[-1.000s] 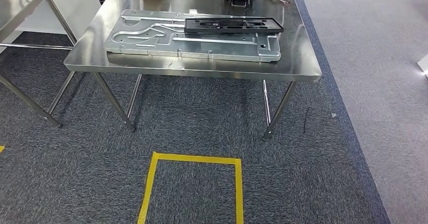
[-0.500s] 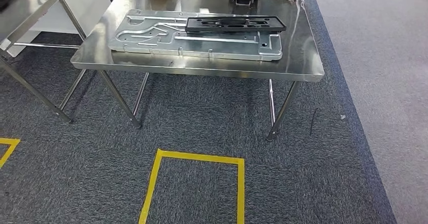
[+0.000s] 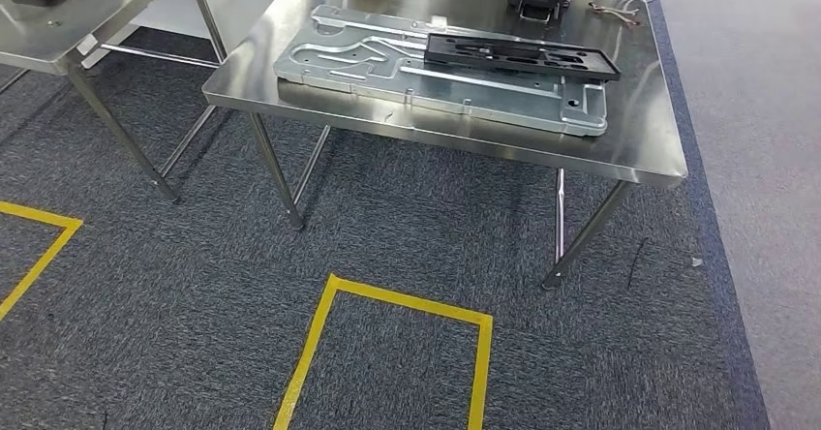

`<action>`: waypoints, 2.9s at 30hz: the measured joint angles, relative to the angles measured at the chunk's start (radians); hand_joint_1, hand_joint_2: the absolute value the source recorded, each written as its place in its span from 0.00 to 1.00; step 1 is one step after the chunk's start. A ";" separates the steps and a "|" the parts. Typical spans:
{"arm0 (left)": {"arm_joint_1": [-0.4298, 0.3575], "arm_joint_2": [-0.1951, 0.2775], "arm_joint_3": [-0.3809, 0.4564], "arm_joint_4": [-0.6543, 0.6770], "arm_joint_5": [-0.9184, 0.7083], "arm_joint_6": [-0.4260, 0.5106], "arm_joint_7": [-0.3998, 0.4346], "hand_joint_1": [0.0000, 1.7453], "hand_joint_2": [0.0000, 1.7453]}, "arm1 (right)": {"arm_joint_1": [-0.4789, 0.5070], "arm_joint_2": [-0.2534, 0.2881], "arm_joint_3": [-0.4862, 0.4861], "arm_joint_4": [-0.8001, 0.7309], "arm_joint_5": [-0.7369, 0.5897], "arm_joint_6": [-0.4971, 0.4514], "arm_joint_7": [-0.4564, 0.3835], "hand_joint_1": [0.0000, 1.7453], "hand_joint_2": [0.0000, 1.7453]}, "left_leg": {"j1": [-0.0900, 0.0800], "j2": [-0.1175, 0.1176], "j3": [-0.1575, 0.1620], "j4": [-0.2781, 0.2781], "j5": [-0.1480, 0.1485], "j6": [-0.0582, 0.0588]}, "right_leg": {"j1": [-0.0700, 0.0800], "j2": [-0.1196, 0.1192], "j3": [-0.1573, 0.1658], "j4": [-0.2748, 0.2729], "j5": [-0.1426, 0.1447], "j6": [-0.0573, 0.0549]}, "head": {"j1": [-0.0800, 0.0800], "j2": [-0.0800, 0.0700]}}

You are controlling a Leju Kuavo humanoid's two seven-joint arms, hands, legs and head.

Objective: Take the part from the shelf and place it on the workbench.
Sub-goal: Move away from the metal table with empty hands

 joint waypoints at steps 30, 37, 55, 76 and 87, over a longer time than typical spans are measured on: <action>0.007 0.004 0.030 0.000 0.034 0.011 -0.025 0.00 0.00 | 0.016 0.008 0.033 0.001 0.081 -0.005 -0.027 0.00 0.00 | 0.001 0.008 -0.009 -0.002 0.008 -0.004 | 0.001 0.001 0.011 0.005 -0.025 -0.004 | -0.001 0.000; 0.016 0.004 0.030 -0.005 0.020 -0.006 -0.073 0.00 0.00 | 0.018 0.024 0.035 0.002 0.097 -0.003 -0.054 0.00 0.00 | 0.004 -0.074 -0.020 0.001 0.015 -0.031 | 0.008 0.082 0.134 -0.281 0.116 -0.033 | -0.001 0.000; 0.027 0.014 0.036 -0.014 -0.001 0.008 -0.103 0.00 0.00 | 0.015 0.041 0.043 0.002 0.142 0.027 -0.045 0.00 0.00 | 0.015 0.068 -0.017 0.024 -0.013 -0.039 | -0.013 -0.092 0.149 -0.262 0.085 0.012 | 0.000 0.000; 0.026 0.057 0.063 -0.029 -0.020 -0.061 -0.124 0.00 0.00 | 0.026 0.027 0.074 0.004 0.256 -0.017 0.007 0.00 0.00 | 0.014 0.035 -0.150 0.259 -0.111 -0.074 | 0.026 -0.038 0.158 -0.331 0.136 -0.081 | -0.001 0.000; 0.026 0.070 0.074 -0.033 -0.029 -0.059 -0.130 0.00 0.00 | 0.016 0.027 0.103 0.006 0.260 -0.021 -0.003 0.00 0.00 | 0.018 0.069 -0.038 0.031 0.005 -0.037 | 0.001 -0.050 0.134 -0.208 0.032 -0.007 | -0.001 0.000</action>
